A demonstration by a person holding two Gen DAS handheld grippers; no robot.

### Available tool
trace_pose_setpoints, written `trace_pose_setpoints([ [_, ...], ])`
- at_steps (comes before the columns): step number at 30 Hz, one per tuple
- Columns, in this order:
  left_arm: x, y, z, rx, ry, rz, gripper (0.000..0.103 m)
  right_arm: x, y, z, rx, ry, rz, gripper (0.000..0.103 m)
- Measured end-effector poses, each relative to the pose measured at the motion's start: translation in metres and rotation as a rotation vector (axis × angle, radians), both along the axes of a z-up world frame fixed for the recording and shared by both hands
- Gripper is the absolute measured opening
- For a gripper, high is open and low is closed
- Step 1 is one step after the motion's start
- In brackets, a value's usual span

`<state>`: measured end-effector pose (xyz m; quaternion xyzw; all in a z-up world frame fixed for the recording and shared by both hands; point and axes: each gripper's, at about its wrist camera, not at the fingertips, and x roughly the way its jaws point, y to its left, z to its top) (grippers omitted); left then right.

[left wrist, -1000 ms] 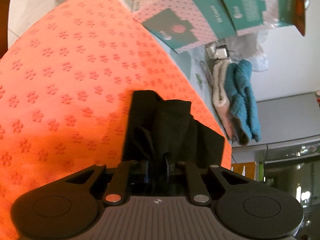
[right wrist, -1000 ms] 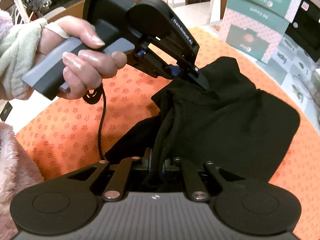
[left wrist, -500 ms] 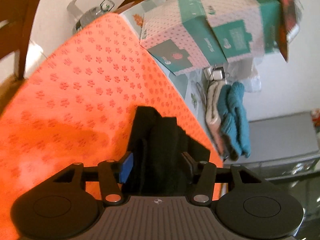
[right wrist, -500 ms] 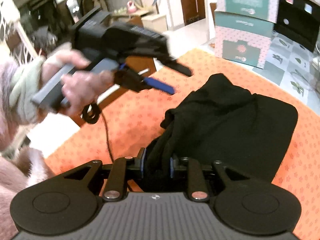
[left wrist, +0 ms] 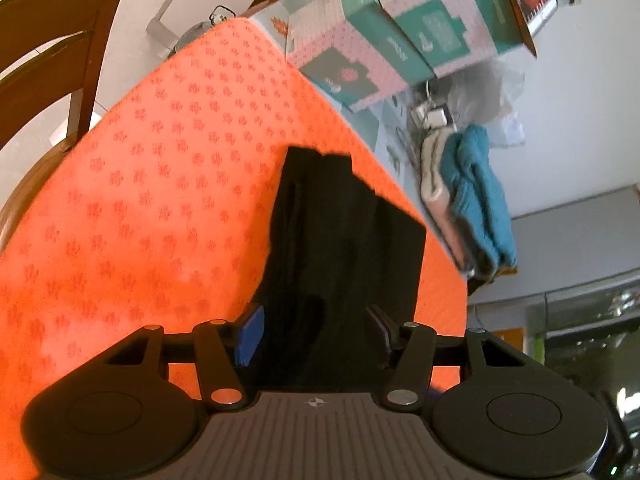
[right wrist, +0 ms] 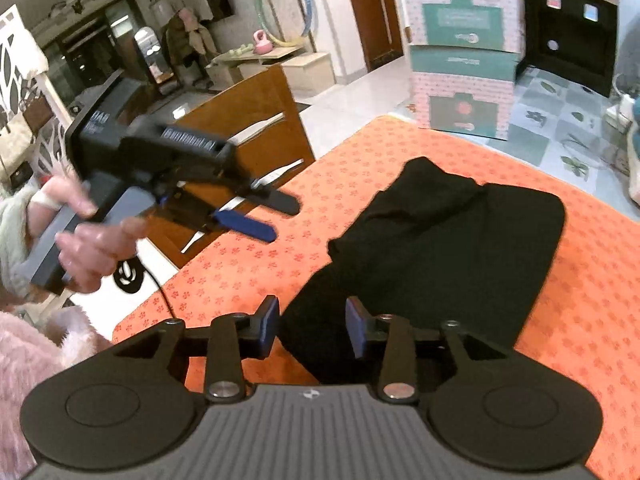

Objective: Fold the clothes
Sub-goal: 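Fold the sweater in half with both tools, lay it down and release, then grasp the folded black sweater with the left tool while the right tool grasps it too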

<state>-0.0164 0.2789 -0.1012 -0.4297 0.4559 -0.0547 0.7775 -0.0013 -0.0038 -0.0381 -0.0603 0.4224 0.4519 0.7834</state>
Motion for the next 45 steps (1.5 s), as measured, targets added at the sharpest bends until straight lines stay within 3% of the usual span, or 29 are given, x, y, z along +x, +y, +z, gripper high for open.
trace_pose_setpoints([
  [3, -0.006, -0.012, -0.005, 0.010, 0.014, -0.023, 0.058, 0.002, -0.017, -0.001, -0.011, 0.002, -0.045, 0.043],
  [8, -0.006, -0.036, -0.010, 0.103, 0.043, -0.111, 0.058, 0.005, -0.044, -0.013, -0.070, -0.005, -0.131, 0.043],
  [16, -0.002, -0.053, -0.019, 0.182, 0.088, -0.175, 0.057, 0.010, -0.072, -0.044, -0.150, 0.010, -0.232, 0.043],
  [31, -0.007, -0.064, -0.026, 0.209, 0.124, -0.162, 0.057, 0.012, -0.073, -0.050, -0.166, 0.001, -0.230, 0.047],
  [45, -0.016, -0.056, -0.027, 0.181, 0.125, -0.113, 0.057, 0.014, -0.063, -0.050, -0.155, -0.025, -0.192, 0.047],
])
